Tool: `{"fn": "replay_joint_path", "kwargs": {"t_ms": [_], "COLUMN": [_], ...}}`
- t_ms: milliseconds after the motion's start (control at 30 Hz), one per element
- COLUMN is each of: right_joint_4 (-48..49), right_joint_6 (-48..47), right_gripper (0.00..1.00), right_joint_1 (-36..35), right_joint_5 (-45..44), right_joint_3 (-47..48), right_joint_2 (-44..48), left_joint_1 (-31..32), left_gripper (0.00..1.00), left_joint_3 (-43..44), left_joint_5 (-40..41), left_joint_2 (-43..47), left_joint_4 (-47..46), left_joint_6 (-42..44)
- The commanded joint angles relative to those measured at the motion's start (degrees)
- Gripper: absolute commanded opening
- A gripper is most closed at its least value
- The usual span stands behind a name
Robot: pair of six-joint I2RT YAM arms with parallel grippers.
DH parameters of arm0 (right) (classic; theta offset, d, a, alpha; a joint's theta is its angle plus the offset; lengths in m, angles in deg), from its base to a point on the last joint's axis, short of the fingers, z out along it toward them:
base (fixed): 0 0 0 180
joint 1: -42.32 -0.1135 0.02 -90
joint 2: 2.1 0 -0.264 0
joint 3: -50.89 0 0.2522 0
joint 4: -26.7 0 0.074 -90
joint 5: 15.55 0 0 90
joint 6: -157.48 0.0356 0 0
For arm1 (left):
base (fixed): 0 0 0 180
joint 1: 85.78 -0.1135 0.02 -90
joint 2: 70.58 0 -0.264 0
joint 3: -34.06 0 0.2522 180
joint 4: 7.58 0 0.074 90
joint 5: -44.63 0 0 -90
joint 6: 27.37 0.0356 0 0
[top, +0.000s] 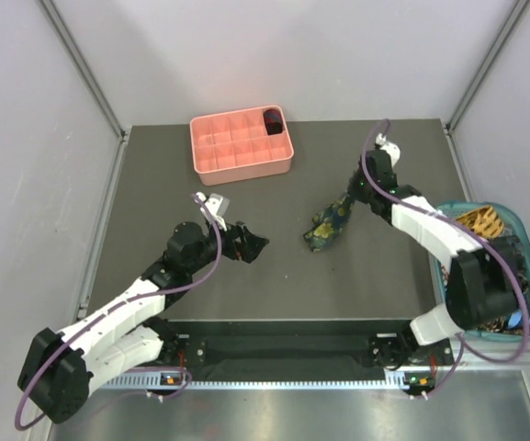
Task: Roll the ties
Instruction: Move the tie to the center of the board, then flatten the tie
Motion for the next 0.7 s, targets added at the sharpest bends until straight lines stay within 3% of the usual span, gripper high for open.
{"fn": "replay_joint_path", "kwargs": {"t_ms": [0, 267, 400, 667], "right_joint_4": [12.95, 16.92, 15.43, 17.87], "right_joint_6": [-11.12, -25.27, -24.76, -16.51], "right_gripper": [0.0, 0.0, 0.0, 0.0], "right_joint_1": [-3.22, -12.1, -13.51, -14.04], "right_joint_5": [12.43, 34.33, 44.7, 53.07], "right_joint_3": [0.22, 5.56, 10.93, 22.35], "right_joint_2": [10.61, 23.99, 27.6, 29.27], "left_joint_1": [0.28, 0.46, 0.46, 0.55], "left_gripper": [0.96, 0.96, 0.97, 0.98], "left_joint_3": [3.11, 7.67, 9.88, 16.91], "left_joint_5": [0.44, 2.01, 2.63, 1.75], "left_joint_2": [0.46, 1.69, 3.44, 7.92], "left_joint_4": [-0.44, 3.07, 4.04, 6.94], "left_joint_6": [-0.3, -1.35, -1.97, -2.32]}}
